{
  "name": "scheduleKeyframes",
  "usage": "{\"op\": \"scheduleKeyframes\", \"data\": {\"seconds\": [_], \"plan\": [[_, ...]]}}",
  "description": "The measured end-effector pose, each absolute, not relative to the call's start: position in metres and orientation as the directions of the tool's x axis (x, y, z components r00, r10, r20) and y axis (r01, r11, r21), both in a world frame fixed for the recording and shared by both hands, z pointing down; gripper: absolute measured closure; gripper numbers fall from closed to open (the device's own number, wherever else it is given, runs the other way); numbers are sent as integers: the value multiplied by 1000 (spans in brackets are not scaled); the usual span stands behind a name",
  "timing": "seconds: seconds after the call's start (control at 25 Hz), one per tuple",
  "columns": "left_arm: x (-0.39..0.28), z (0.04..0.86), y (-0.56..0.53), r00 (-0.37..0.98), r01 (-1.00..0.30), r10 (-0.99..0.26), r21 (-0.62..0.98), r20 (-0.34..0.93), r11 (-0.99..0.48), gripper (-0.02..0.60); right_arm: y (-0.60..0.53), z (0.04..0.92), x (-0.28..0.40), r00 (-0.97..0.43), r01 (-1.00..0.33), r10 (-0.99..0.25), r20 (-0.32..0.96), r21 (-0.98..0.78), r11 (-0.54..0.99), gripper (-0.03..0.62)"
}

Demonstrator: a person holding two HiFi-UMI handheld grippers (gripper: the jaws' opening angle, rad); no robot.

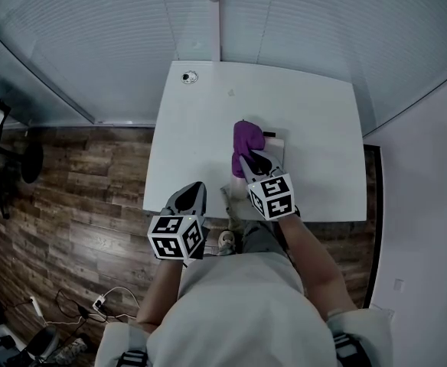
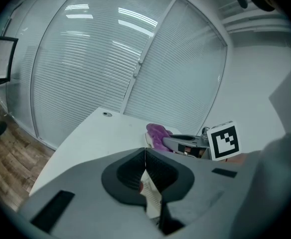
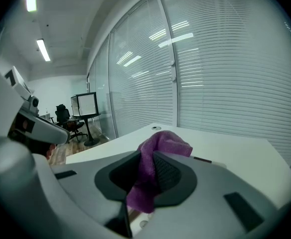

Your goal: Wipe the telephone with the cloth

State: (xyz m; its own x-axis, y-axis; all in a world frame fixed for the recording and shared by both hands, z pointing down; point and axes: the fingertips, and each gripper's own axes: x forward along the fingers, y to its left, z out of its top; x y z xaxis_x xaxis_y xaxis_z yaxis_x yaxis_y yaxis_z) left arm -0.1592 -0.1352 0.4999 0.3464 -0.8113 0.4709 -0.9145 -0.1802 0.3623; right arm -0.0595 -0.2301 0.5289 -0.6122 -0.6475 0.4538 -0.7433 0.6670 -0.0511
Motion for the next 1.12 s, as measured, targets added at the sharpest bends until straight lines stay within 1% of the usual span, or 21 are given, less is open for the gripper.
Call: {"op": "scheduleKeyframes", "data": {"seconds": [0.48,1.12], "plan": [[-159,501,-113,366,-907,-807,372,465,-197,561,-185,539,-60,-612,-734,-630,477,-47,677,510],[-150,504,-95,404,-876,-797,440,449,-196,560,-127,563,-60,-621,-713,-575,533,-80,696,510]]}}
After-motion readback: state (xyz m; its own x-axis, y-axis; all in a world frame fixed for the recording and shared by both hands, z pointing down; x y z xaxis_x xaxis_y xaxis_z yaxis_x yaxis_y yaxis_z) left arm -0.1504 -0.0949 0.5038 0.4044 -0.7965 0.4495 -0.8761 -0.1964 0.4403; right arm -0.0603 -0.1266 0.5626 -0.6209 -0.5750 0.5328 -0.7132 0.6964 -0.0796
